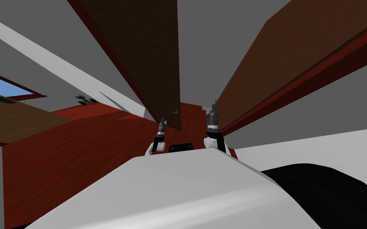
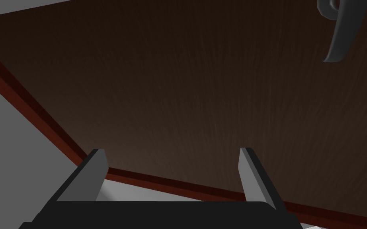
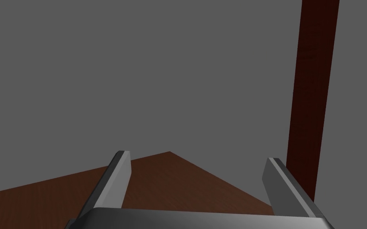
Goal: Push the door open
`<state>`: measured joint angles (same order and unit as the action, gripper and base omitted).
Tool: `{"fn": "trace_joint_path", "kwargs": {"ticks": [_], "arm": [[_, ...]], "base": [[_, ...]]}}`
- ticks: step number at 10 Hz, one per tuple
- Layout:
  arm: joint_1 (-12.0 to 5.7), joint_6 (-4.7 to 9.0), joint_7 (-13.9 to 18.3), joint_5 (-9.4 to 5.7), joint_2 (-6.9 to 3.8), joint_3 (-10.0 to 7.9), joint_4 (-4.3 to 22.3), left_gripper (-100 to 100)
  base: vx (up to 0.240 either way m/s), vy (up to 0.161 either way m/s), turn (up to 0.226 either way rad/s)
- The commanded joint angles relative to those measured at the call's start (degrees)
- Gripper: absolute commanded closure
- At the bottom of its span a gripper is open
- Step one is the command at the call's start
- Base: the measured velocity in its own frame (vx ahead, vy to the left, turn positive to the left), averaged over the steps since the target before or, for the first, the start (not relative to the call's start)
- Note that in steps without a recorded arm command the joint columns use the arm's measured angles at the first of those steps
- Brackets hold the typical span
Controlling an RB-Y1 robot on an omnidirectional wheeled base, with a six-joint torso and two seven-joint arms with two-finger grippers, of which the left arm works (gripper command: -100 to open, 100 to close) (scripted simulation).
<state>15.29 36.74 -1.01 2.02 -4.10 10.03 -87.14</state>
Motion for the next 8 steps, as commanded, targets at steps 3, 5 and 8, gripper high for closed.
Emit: {"fn": "trace_joint_path", "kwargs": {"ticks": [3,5,8], "arm": [[-1.06,1.06,0.2,0.07,0.22,0.9,4.6,-100],[-2.05,1.57,0.5,0.07,0.28,1.62,8.1,-100],[-3.0,2.07,0.8,0.08,0.39,2.32,11.7,-100]], "base": [[0.042,0.028,-0.047],[0.074,0.054,-0.087],[0.057,0.039,-0.051]]}}
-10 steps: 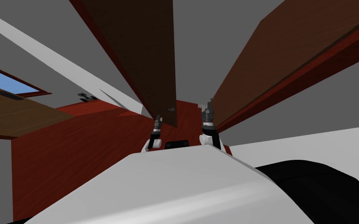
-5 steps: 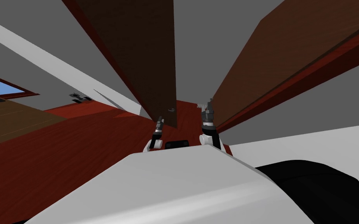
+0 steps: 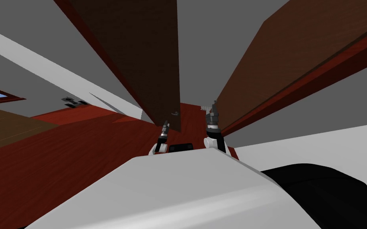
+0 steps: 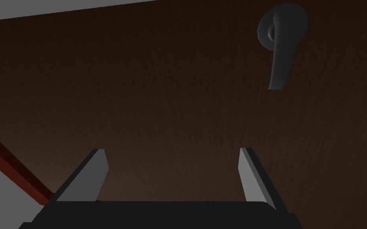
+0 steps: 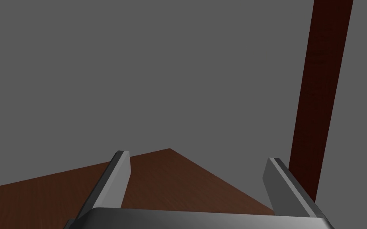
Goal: Push the door open
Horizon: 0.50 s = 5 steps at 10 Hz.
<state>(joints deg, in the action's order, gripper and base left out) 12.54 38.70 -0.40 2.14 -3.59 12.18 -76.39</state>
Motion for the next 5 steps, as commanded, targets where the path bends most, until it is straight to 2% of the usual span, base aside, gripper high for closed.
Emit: {"fn": "trace_joint_path", "kwargs": {"ticks": [1,5], "arm": [[-0.72,0.36,0.4,-0.04,-0.06,0.52,2.7,-100],[-2.43,1.24,0.9,-0.04,0.32,1.77,8.9,-100]], "base": [[0.072,0.063,-0.102],[0.093,0.068,-0.072]]}}
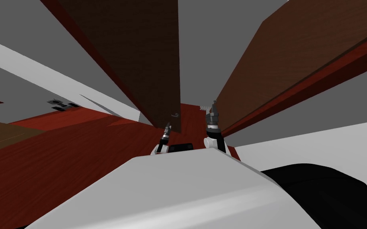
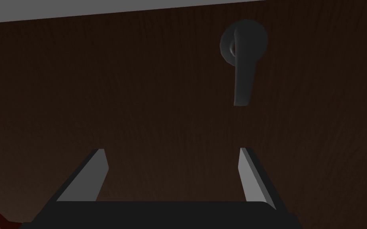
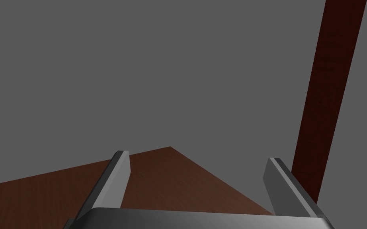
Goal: Push the door open
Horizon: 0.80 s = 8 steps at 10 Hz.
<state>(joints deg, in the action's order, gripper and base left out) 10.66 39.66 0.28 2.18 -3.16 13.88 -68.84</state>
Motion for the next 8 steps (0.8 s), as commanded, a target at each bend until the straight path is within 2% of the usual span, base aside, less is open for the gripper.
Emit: {"fn": "trace_joint_path", "kwargs": {"ticks": [1,8], "arm": [[-0.92,0.48,0.4,-0.08,0.01,0.35,2.7,-100],[-3.08,1.6,1.0,-0.07,0.85,1.94,10.6,-100]], "base": [[0.073,0.061,-0.062],[0.073,0.051,-0.056]]}}
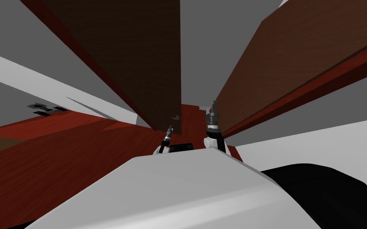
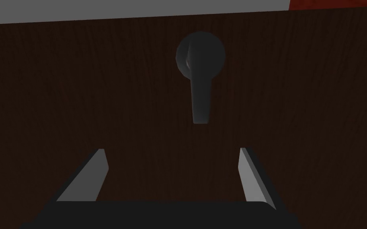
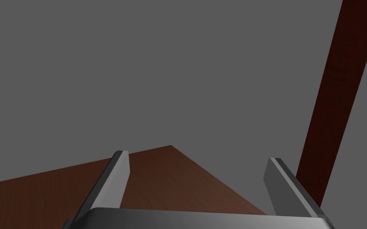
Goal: Push the door open
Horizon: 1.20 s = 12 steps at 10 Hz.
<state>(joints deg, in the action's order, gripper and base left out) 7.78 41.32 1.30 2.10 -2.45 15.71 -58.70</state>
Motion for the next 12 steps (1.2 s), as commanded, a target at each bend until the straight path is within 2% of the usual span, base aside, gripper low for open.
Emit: {"fn": "trace_joint_path", "kwargs": {"ticks": [1,3,4,5,8,10,12], "arm": [[-0.62,0.15,0.2,0.01,0.35,0.41,2.0,-100],[-1.17,0.43,0.3,0.01,0.67,0.81,4.0,-100],[-0.78,0.34,0.3,0.01,0.46,0.72,3.1,-100],[-1.21,0.49,0.3,-0.08,-0.23,0.44,3.8,-100],[-1.81,0.63,0.2,-0.22,-0.44,-0.01,4.6,-100],[-2.31,0.75,0.1,-0.33,-0.03,-0.39,5.2,-100],[-2.78,0.87,0.0,-0.44,0.91,-0.74,5.9,-100]], "base": [[0.069,0.062,-0.061],[0.094,0.061,-0.049],[0.039,0.025,-0.009],[0.131,-0.041,-0.033],[0.177,-0.05,-0.022],[0.199,-0.048,-0.027],[0.184,-0.054,-0.024]]}}
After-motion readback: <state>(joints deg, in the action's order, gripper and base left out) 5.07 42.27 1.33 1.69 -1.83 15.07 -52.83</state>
